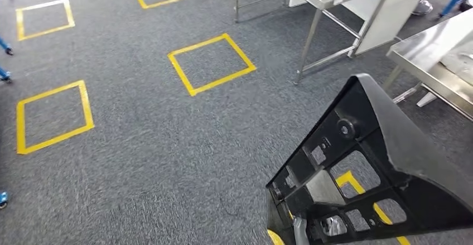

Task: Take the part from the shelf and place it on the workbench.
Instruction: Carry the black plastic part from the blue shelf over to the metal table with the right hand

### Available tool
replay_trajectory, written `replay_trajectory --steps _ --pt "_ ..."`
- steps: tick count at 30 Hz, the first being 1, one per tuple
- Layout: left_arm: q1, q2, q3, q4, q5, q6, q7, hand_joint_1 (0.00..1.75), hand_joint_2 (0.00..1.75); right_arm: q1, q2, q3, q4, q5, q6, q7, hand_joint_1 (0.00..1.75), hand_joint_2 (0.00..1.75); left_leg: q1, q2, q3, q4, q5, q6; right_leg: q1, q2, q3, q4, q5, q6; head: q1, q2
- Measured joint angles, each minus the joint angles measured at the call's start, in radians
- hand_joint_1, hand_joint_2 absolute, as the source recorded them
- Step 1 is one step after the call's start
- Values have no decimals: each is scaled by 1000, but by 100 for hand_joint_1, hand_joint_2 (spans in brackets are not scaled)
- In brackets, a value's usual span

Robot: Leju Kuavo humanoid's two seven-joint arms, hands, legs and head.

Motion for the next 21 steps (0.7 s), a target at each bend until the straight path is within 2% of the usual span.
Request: replay_trajectory --steps 1,2,3,5,6,7,8,9,10,11,12,13,15,16,18,19,21 --pt "-2 1 0 0 -1 0 -1 0 175 1 0 -1 0 -1 4 0 175 175 -2 -1 3 -6 -4 4 -1 10 -4 1 1 6 0 0" --pt "-3 2 0 0 -2 0 -2 0 175 2 1 -1 0 -2 8 0 175 175 -2 9 5 -9 -2 10 -2 20 -8 -1 4 12 0 0" --pt "-6 3 0 0 -3 0 -3 0 175 4 1 -2 0 -3 12 -1 175 175 -1 20 7 -14 1 17 -3 12 -10 2 3 17 0 0" --pt "-8 6 0 1 -3 -1 -4 0 175 5 1 -4 0 -4 17 -2 175 175 3 45 10 -25 8 32 0 -39 -32 45 -26 25 0 0" --pt "-7 8 0 1 -1 -2 -4 0 175 4 1 -4 0 -4 18 -2 175 175 2 58 11 -28 9 36 -1 -72 -55 94 -55 27 0 0" --pt "-5 11 0 1 0 -2 -4 0 175 2 1 -4 1 -4 19 -3 175 175 1 72 11 -29 9 39 -2 -91 -86 156 -86 31 0 0" --pt "-3 14 0 1 1 -3 -4 0 175 1 1 -5 2 -4 19 -3 175 175 0 87 10 -28 8 40 -6 -99 -116 215 -110 34 0 0" --pt "-2 16 0 1 2 -3 -4 0 175 1 1 -5 3 -4 19 -3 175 175 -1 101 11 -28 7 40 -9 -103 -135 250 -117 38 0 0" --pt "-2 18 0 1 2 -2 -4 0 175 2 1 -6 5 -4 19 -4 175 175 -1 115 12 -28 5 39 -13 -107 -136 252 -105 42 0 0" --pt "-3 18 0 1 2 -2 -4 0 175 2 1 -7 6 -4 19 -4 175 175 0 127 14 -28 2 37 -16 -114 -118 216 -77 43 0 0" --pt "-4 19 0 1 3 -1 -4 0 175 2 1 -8 7 -5 18 -4 175 175 0 138 18 -28 -1 33 -18 -129 -83 153 -42 43 0 0" --pt "-4 19 0 1 3 0 -4 0 175 1 1 -8 8 -5 18 -4 175 175 -2 149 23 -27 -5 29 -15 -156 -48 87 -18 41 0 0" --pt "-4 19 0 1 3 1 -5 0 175 0 1 -10 9 -5 19 -4 175 175 -6 169 31 -25 -12 17 -6 -190 -8 6 2 33 0 0" --pt "-5 19 0 1 4 1 -5 0 175 -1 2 -11 9 -5 19 -4 175 175 -8 180 35 -26 -15 11 -1 -192 -6 -2 -2 29 0 0" --pt "-8 18 0 1 4 1 -4 0 175 1 2 -13 9 -5 20 -3 175 175 -7 193 43 -28 -20 0 -2 -166 -6 -7 3 18 0 0" --pt "-10 18 0 1 4 1 -4 0 175 2 2 -14 9 -4 21 -3 175 175 -4 179 43 -20 -30 -6 -4 -154 -4 -11 5 12 0 0" --pt "-10 18 0 2 5 0 -2 0 175 1 2 -15 9 -3 23 -2 175 175 1 123 14 55 -80 -12 -10 -130 -1 -18 11 -1 0 0"
